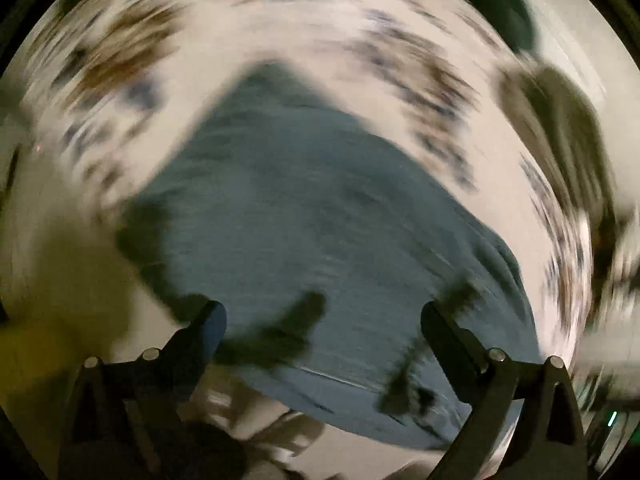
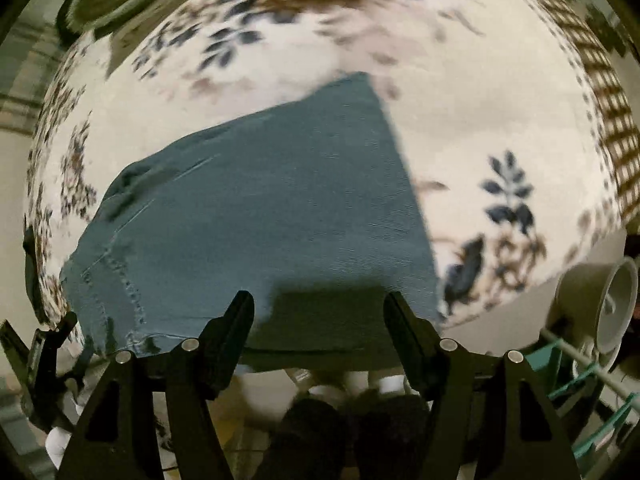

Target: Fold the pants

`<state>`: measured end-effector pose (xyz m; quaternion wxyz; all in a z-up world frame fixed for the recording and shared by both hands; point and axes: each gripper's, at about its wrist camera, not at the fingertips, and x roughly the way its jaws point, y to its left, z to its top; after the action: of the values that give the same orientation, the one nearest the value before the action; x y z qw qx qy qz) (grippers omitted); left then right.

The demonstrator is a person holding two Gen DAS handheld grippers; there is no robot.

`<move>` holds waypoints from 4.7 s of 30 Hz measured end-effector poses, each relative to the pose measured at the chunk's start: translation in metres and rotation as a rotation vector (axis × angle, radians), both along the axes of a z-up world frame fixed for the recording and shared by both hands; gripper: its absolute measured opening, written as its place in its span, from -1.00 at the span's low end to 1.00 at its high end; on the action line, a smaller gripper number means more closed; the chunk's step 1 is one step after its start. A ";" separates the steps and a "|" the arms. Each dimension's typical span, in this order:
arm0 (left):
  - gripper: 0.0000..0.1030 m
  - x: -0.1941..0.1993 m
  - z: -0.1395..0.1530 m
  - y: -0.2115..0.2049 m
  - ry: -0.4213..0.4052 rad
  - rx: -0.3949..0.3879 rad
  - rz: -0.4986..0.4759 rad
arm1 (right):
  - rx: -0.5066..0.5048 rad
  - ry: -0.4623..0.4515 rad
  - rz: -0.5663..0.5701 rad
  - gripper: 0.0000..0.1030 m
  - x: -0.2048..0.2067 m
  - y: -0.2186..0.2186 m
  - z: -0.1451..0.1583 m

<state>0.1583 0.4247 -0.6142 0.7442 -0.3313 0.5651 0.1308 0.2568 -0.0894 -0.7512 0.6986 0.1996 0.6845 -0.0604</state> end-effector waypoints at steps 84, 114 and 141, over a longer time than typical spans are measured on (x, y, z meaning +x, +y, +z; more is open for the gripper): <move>0.91 0.117 0.027 -0.262 -0.049 0.194 -0.588 | 0.349 -0.232 -0.142 -0.76 0.008 -0.200 -0.026; 1.00 0.074 -0.001 -0.261 0.093 0.083 -0.597 | 0.453 0.049 -0.526 0.16 -0.099 -0.253 -0.068; 1.00 0.064 -0.043 -0.280 0.058 -0.114 -0.677 | 0.615 -0.147 -0.467 0.80 -0.111 -0.193 -0.101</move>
<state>0.2223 0.1450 -0.6569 0.7093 -0.1623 0.6702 -0.1461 0.1460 -0.2820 -0.8519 0.6208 0.5538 0.5549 0.0047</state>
